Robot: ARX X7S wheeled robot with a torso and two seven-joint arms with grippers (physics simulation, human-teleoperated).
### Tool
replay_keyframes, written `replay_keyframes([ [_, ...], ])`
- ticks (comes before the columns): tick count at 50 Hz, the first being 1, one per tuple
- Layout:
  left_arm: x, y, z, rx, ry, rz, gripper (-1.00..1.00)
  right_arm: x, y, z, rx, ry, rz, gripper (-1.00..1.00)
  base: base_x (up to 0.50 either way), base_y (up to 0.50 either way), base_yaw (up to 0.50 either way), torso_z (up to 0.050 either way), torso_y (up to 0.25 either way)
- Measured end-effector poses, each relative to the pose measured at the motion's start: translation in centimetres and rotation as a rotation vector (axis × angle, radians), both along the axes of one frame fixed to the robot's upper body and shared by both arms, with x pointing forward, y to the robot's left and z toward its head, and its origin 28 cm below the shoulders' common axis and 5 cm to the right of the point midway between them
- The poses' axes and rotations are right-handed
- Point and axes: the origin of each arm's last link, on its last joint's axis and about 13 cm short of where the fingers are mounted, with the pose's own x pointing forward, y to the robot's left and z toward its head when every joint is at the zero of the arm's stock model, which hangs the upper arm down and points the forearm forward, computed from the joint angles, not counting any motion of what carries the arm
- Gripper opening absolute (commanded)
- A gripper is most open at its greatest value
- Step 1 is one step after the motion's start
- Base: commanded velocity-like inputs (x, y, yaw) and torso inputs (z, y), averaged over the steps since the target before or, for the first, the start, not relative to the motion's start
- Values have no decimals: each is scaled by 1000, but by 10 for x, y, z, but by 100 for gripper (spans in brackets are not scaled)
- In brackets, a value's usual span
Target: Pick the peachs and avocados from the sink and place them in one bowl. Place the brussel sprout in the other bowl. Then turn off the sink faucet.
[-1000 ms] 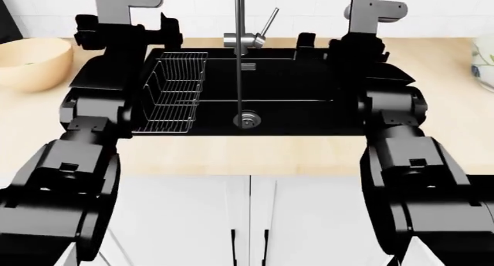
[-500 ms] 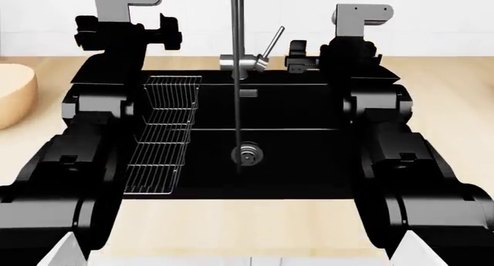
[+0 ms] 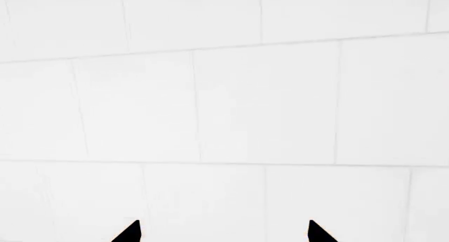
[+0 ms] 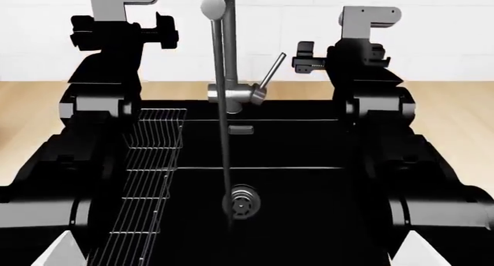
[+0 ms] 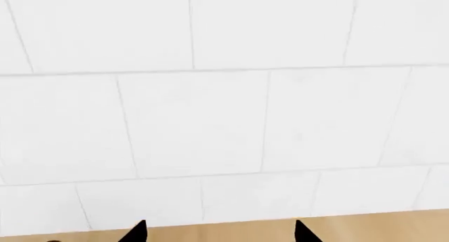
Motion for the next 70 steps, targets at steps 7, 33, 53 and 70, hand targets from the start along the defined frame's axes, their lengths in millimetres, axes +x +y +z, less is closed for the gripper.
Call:
replay_keyframes([
  [7,0,0,-1,-2,1,1,100,0,-1,-2,0,4,-3,100,500,-30,0,0,1],
  [33,-1,5,-4,-16,3,18,100,-3,2,-19,-46,84,32,100,31,0,0,0,0],
  [53,-1,6,-5,-17,6,20,100,-4,9,-30,-64,95,68,100,0,0,0,0,0],
  [70,-1,9,-5,-19,7,25,100,-4,23,-32,-56,80,137,100,0,0,0,0,0],
])
